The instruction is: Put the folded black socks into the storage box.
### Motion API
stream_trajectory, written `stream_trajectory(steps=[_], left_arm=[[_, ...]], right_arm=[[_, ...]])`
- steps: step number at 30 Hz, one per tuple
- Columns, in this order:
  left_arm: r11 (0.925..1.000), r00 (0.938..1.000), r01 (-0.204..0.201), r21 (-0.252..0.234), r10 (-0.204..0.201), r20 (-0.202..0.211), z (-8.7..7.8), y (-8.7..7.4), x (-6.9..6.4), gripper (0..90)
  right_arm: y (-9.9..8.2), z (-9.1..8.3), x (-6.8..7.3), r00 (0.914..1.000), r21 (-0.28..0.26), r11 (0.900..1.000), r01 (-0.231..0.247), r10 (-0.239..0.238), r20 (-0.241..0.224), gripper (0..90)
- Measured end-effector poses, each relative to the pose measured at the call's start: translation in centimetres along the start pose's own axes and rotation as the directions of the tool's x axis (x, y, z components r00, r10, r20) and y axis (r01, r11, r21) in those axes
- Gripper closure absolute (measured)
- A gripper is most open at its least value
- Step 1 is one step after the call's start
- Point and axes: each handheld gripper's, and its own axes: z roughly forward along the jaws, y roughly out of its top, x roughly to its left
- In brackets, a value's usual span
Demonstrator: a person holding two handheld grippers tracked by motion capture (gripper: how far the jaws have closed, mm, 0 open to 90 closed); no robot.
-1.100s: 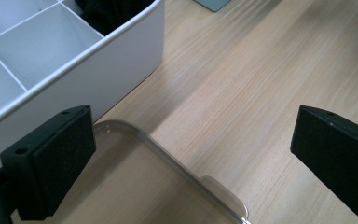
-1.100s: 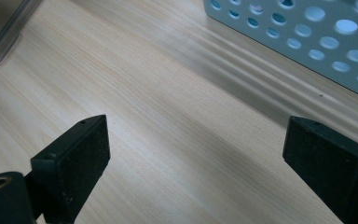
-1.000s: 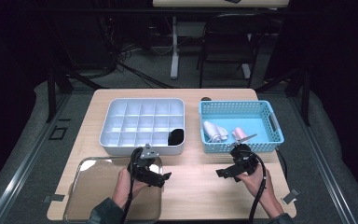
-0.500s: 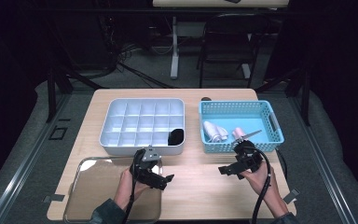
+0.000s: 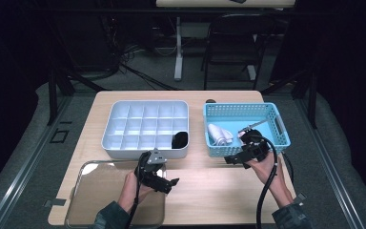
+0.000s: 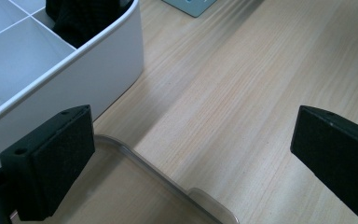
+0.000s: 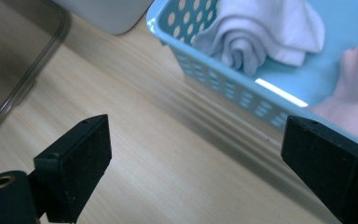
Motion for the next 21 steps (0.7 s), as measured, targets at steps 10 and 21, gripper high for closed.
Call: stream_trajectory(steps=[10,21], left_arm=[[1.0000,0.9999,-0.005,0.006,0.005,-0.010,0.0,-0.2,-0.2,0.1],[0.9996,0.9997,-0.024,0.012,0.024,-0.007,0.4,0.1,-0.9,0.2]], right_arm=[[2.5,0.2,-0.7,0.9997,-0.004,0.9998,0.018,-0.018,0.018,8.8],[4.9,1.5,-1.5,0.9996,0.008,0.9999,0.007,-0.007,0.027,12.6]])
